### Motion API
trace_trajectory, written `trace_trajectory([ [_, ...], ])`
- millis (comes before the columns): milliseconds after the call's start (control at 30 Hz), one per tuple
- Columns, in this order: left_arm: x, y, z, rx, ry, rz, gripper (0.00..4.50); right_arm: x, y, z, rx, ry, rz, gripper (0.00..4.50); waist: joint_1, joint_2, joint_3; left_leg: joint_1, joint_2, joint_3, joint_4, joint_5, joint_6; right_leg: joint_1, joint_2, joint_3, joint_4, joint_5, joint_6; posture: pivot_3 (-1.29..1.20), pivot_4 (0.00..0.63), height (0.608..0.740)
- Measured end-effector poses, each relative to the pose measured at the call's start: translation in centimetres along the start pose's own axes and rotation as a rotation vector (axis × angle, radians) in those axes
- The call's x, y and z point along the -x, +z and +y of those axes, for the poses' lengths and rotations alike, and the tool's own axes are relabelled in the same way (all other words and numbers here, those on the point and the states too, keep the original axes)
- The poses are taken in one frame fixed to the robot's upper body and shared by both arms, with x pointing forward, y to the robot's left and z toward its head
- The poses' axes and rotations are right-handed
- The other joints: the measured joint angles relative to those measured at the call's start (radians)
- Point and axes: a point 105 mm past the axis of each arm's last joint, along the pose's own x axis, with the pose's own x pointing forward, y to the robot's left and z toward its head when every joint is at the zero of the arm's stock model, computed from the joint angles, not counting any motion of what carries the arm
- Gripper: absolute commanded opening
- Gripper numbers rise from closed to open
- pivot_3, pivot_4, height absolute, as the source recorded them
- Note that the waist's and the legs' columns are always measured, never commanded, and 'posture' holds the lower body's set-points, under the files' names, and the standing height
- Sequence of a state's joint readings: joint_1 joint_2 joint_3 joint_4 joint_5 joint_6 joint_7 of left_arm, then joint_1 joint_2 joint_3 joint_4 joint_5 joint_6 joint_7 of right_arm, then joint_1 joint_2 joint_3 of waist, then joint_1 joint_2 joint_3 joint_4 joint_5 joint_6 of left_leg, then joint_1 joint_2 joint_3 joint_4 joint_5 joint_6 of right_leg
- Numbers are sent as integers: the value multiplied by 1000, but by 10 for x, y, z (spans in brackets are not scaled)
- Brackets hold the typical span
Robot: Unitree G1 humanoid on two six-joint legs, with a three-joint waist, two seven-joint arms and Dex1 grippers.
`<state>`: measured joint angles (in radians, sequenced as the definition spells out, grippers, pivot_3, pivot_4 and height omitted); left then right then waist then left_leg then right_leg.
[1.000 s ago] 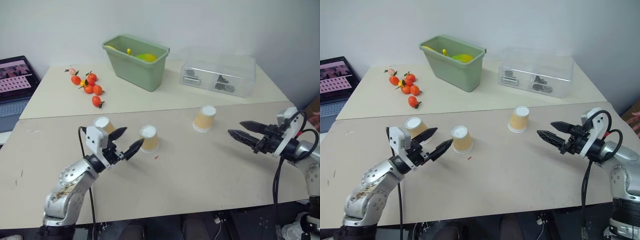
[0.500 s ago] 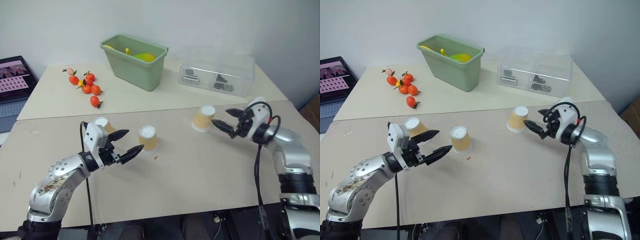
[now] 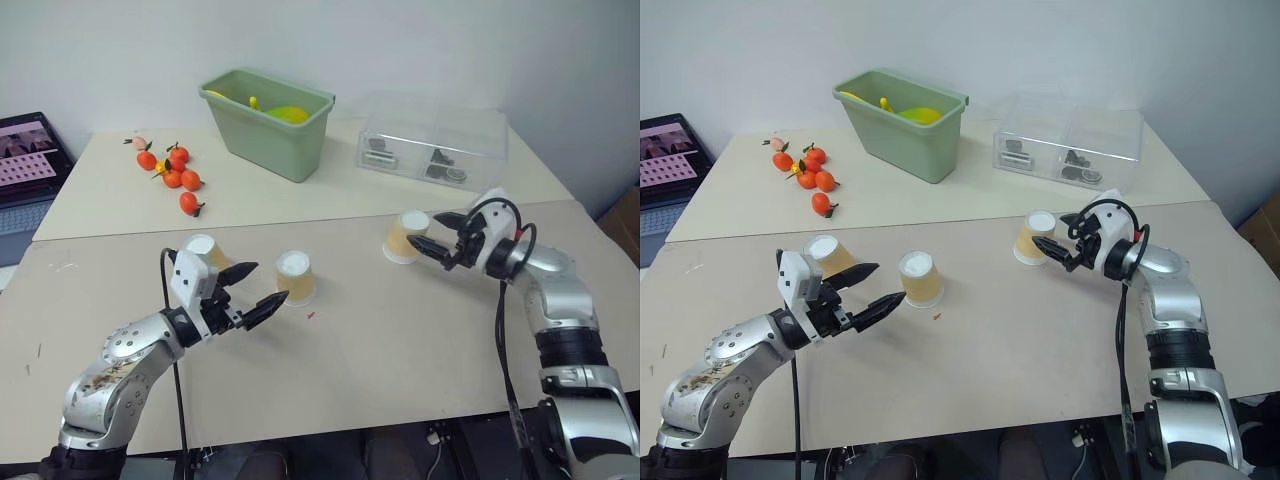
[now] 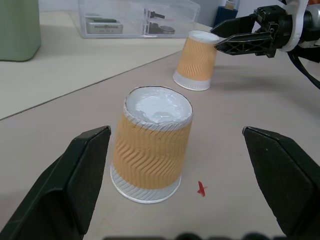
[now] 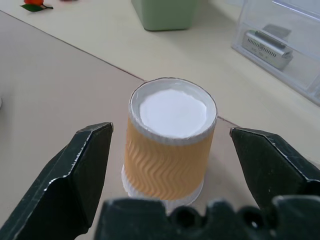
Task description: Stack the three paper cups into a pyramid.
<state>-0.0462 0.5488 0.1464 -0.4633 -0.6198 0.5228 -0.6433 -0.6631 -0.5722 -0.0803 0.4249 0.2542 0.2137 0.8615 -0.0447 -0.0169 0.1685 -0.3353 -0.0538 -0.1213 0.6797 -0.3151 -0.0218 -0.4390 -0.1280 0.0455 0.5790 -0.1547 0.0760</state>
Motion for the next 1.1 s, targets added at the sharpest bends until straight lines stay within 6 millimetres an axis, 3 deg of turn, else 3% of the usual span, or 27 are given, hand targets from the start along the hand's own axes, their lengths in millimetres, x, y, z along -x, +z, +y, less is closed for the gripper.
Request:
trace_trajectory([
  [200,7,-2,5,12,51,-2,4500,-14,-8,3,-17,25,19,4430,1,0,0,0,0,0,0,0,0,0,0,0,0,0,0,0,150,738],
  [300,9,-4,5,8,65,-5,4500,-19,-7,3,-25,37,15,3758,1,0,0,0,0,0,0,0,0,0,0,0,0,0,0,0,150,738],
  [400,10,-6,7,0,94,-4,4500,-23,-5,3,-32,60,3,2800,1,0,0,0,0,0,0,0,0,0,0,0,0,0,0,0,150,738],
  [567,14,-10,13,11,156,-38,4500,-24,9,8,-93,123,-46,2758,0,0,0,-1,0,0,0,0,0,-1,0,0,0,0,0,0,150,738],
  [633,19,-14,22,28,216,-56,4500,-20,27,24,-111,233,-102,2758,1,0,0,-1,0,0,0,0,0,-1,0,0,0,0,0,0,150,738],
  [800,26,-21,31,27,267,-48,4500,-1,46,65,-139,490,-131,2758,6,1,0,-1,0,0,1,0,0,0,0,0,0,0,0,0,150,738],
  [933,25,-19,32,29,273,-64,4500,-3,46,84,-119,575,-103,2758,5,1,0,0,0,0,1,0,0,0,0,0,1,0,0,0,150,738],
  [1100,25,-20,32,32,278,-68,4500,-15,21,101,21,615,-3,2758,3,0,0,0,0,0,1,0,0,-1,0,0,0,0,0,0,150,738],
])
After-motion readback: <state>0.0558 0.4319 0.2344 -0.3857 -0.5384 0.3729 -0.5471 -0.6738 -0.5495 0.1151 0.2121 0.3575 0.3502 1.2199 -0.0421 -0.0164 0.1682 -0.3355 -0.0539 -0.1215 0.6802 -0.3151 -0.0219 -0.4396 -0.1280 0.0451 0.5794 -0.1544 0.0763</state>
